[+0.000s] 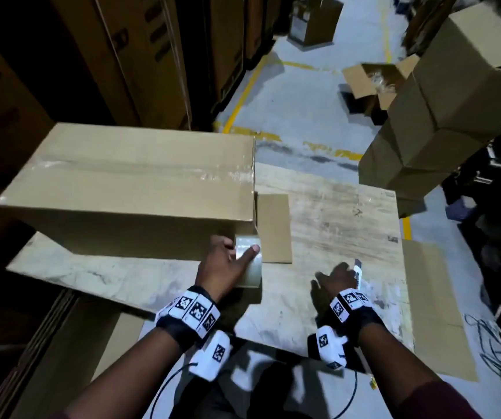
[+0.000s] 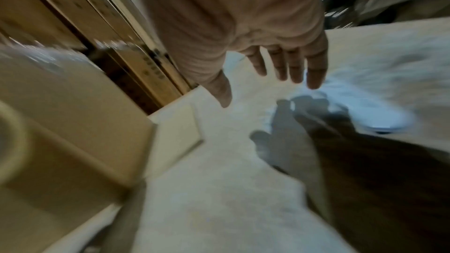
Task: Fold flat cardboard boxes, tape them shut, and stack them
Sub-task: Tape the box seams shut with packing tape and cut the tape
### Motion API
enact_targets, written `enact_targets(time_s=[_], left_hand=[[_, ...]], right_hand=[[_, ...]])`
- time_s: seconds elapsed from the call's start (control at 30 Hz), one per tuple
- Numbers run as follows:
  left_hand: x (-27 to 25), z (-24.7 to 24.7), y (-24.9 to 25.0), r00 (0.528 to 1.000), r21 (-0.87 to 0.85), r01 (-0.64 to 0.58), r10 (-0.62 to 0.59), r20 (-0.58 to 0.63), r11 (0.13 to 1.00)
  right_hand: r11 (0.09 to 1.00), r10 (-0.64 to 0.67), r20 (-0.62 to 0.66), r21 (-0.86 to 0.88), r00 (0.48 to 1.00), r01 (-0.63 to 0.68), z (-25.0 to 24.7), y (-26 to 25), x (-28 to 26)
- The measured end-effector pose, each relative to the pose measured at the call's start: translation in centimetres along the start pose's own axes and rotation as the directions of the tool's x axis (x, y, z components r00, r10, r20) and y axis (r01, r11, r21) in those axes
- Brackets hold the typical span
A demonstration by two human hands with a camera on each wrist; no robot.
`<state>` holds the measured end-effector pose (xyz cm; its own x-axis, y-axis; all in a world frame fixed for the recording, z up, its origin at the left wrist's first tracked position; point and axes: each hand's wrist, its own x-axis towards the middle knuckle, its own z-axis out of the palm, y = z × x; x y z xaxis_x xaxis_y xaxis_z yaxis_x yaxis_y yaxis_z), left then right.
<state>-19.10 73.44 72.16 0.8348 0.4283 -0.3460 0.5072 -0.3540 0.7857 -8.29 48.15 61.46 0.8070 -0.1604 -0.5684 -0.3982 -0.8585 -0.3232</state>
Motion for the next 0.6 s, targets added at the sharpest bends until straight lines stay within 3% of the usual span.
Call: enact_targets(time_s=[0.1,0.23,0.4,0.5,0.53,0.57,0.6], left_hand=[[-0.6,1.7,0.4,0.993,-0.335,0.116,-0.111,0.032,0.935],[0.4,2.1,1.6,0.992,-0.301,0.11,-0.125,-0.028,0.947],[2.3,1.9,2.4,0.984,-0.177,0.171,-0.176,-0.017,0.969],[2.2,2.0,1.8,0.988,-0.192,0.141,-0.15,-0.033,0.971],[2.0,2.0,1.8,0.992,-0.262,0.122,-0.127,-0.003,0.957],[1.8,1.8,1.7,0.992,-0.323,0.125,-0.115,0.051,0.938],[1.6,1.4,1.5,0.986,-0.389,0.157,-0.119,0.119,0.908]], right_hand=[[0.986,0.143,-0.085,-0.07,0.986,-0.149,1.1,6.1,-0.2],[0.983,0.18,-0.153,-0.003,0.972,-0.183,2.2,8.3,0.6],[0.999,0.038,-0.015,0.012,0.999,-0.038,0.2,8.8,1.3],[0.995,-0.09,0.187,-0.012,0.978,0.094,0.1,7.9,1.9],[0.991,-0.116,0.269,0.101,0.956,0.092,-0.1,6.8,1.6],[0.939,-0.146,0.346,0.343,0.927,0.02,-0.8,5.6,0.3],[0.837,-0.215,0.345,0.547,0.914,-0.01,-2.2,4.2,-1.5]])
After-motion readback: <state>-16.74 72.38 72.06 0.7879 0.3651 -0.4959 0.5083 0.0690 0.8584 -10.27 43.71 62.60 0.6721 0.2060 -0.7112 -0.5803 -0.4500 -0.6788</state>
